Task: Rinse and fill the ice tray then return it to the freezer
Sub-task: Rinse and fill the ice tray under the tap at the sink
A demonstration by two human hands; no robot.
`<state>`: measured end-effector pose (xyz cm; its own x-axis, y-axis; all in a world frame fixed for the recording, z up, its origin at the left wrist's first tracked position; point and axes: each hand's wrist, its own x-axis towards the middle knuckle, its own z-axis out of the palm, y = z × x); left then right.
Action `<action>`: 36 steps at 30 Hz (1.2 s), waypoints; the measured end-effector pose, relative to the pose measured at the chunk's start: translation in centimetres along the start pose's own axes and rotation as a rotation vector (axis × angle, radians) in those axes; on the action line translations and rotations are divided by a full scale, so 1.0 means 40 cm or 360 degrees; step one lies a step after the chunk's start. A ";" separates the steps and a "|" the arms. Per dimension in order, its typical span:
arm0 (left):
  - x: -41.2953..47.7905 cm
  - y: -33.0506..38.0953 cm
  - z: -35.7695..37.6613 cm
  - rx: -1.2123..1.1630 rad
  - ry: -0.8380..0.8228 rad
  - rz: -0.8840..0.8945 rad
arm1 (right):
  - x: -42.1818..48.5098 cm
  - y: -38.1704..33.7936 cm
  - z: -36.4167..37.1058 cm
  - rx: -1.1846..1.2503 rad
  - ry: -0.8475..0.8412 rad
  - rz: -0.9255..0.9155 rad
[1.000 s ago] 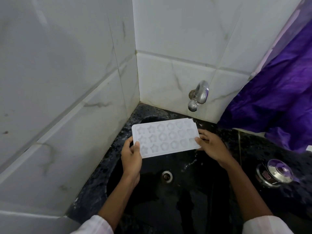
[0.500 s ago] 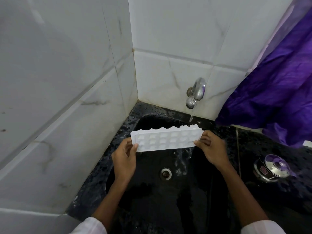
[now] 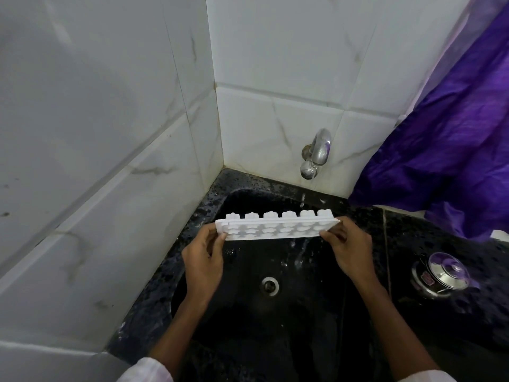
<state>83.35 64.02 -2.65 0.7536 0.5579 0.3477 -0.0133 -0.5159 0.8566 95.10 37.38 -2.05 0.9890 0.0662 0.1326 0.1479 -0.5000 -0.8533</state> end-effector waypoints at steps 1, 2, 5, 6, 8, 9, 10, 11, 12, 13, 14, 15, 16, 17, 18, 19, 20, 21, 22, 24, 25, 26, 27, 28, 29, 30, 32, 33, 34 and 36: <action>0.000 0.003 0.000 -0.0006 0.0018 0.0010 | -0.002 -0.002 0.001 0.0028 0.0053 -0.0029; 0.001 0.004 0.001 -0.0002 0.0012 0.0012 | -0.003 -0.004 0.002 0.0037 0.0094 -0.0046; 0.000 -0.009 0.008 0.0034 -0.0123 -0.0079 | -0.008 0.009 0.012 -0.0145 -0.0031 0.0077; -0.006 -0.011 0.006 0.0040 -0.0145 -0.0118 | -0.014 0.017 0.015 -0.0194 -0.0090 0.0114; -0.016 -0.013 0.003 -0.0010 -0.0129 -0.0129 | -0.026 0.026 0.014 -0.0132 -0.0063 0.0093; -0.017 -0.012 0.001 -0.0045 -0.0113 -0.0123 | -0.029 0.025 0.010 -0.0056 -0.0010 0.0074; -0.017 -0.013 -0.001 -0.0061 -0.0118 -0.0130 | -0.031 0.023 0.007 -0.0002 0.0032 0.0063; -0.014 -0.019 0.002 -0.0047 -0.0156 -0.0155 | -0.030 0.021 0.005 0.0014 0.0042 0.0071; -0.012 -0.030 0.007 -0.0016 -0.0224 -0.0196 | -0.029 0.021 0.004 -0.0020 0.0008 0.0100; -0.010 -0.044 0.013 0.0017 -0.0308 -0.0255 | -0.029 0.023 0.007 -0.0067 -0.0045 0.0152; -0.008 -0.053 0.019 0.0024 -0.0385 -0.0304 | -0.027 0.028 0.010 -0.0092 -0.0084 0.0214; -0.007 -0.056 0.025 0.0003 -0.0444 -0.0345 | -0.025 0.030 0.013 -0.0087 -0.0094 0.0259; -0.004 -0.052 0.031 -0.0053 -0.0486 -0.0382 | -0.021 0.032 0.015 -0.0064 -0.0081 0.0284; 0.002 -0.045 0.040 -0.0137 -0.0515 -0.0437 | -0.013 0.031 0.014 -0.0040 -0.0061 0.0294; 0.009 -0.037 0.048 -0.0229 -0.0541 -0.0512 | -0.004 0.030 0.013 -0.0037 -0.0051 0.0297; 0.019 -0.028 0.059 -0.0303 -0.0552 -0.0598 | 0.007 0.025 0.011 -0.0057 -0.0046 0.0299; 0.030 -0.020 0.068 -0.0350 -0.0545 -0.0675 | 0.018 0.022 0.009 -0.0087 -0.0049 0.0297; 0.039 -0.013 0.077 -0.0390 -0.0525 -0.0742 | 0.029 0.018 0.007 -0.0118 -0.0052 0.0289; 0.047 -0.008 0.086 -0.0434 -0.0498 -0.0796 | 0.042 0.016 0.006 -0.0151 -0.0059 0.0275; 0.058 0.003 0.101 -0.0523 -0.0456 -0.0866 | 0.064 0.010 0.006 -0.0223 -0.0072 0.0194; 0.064 0.005 0.107 -0.0546 -0.0438 -0.0886 | 0.075 0.010 0.009 -0.0285 -0.0068 0.0111; 0.069 0.009 0.113 -0.0556 -0.0425 -0.0897 | 0.084 0.012 0.011 -0.0372 -0.0071 0.0014; 0.071 0.012 0.117 -0.0557 -0.0416 -0.0907 | 0.090 0.014 0.013 -0.0456 -0.0082 -0.0076; 0.074 0.014 0.120 -0.0557 -0.0407 -0.0916 | 0.096 0.013 0.014 -0.0524 -0.0099 -0.0151; 0.076 0.014 0.123 -0.0555 -0.0398 -0.0924 | 0.103 0.012 0.017 -0.0591 -0.0114 -0.0230; 0.078 0.013 0.123 -0.0547 -0.0391 -0.0934 | 0.110 0.010 0.020 -0.0663 -0.0123 -0.0322; 0.082 0.012 0.124 -0.0546 -0.0383 -0.0950 | 0.124 0.004 0.025 -0.0732 -0.0148 -0.0497; 0.084 0.010 0.124 -0.0554 -0.0381 -0.0963 | 0.130 -0.004 0.029 -0.0683 -0.0188 -0.0524; 0.085 0.010 0.124 -0.0567 -0.0382 -0.0980 | 0.135 -0.015 0.033 -0.0591 -0.0245 -0.0491; 0.085 0.010 0.125 -0.0598 -0.0392 -0.1015 | 0.143 -0.030 0.047 -0.0482 -0.0370 -0.0374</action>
<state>89.19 62.48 -3.03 0.8139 0.4898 -0.3126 0.2831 0.1355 0.9495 100.59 39.96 -1.21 0.9099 0.3833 0.1585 0.3933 -0.6761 -0.6230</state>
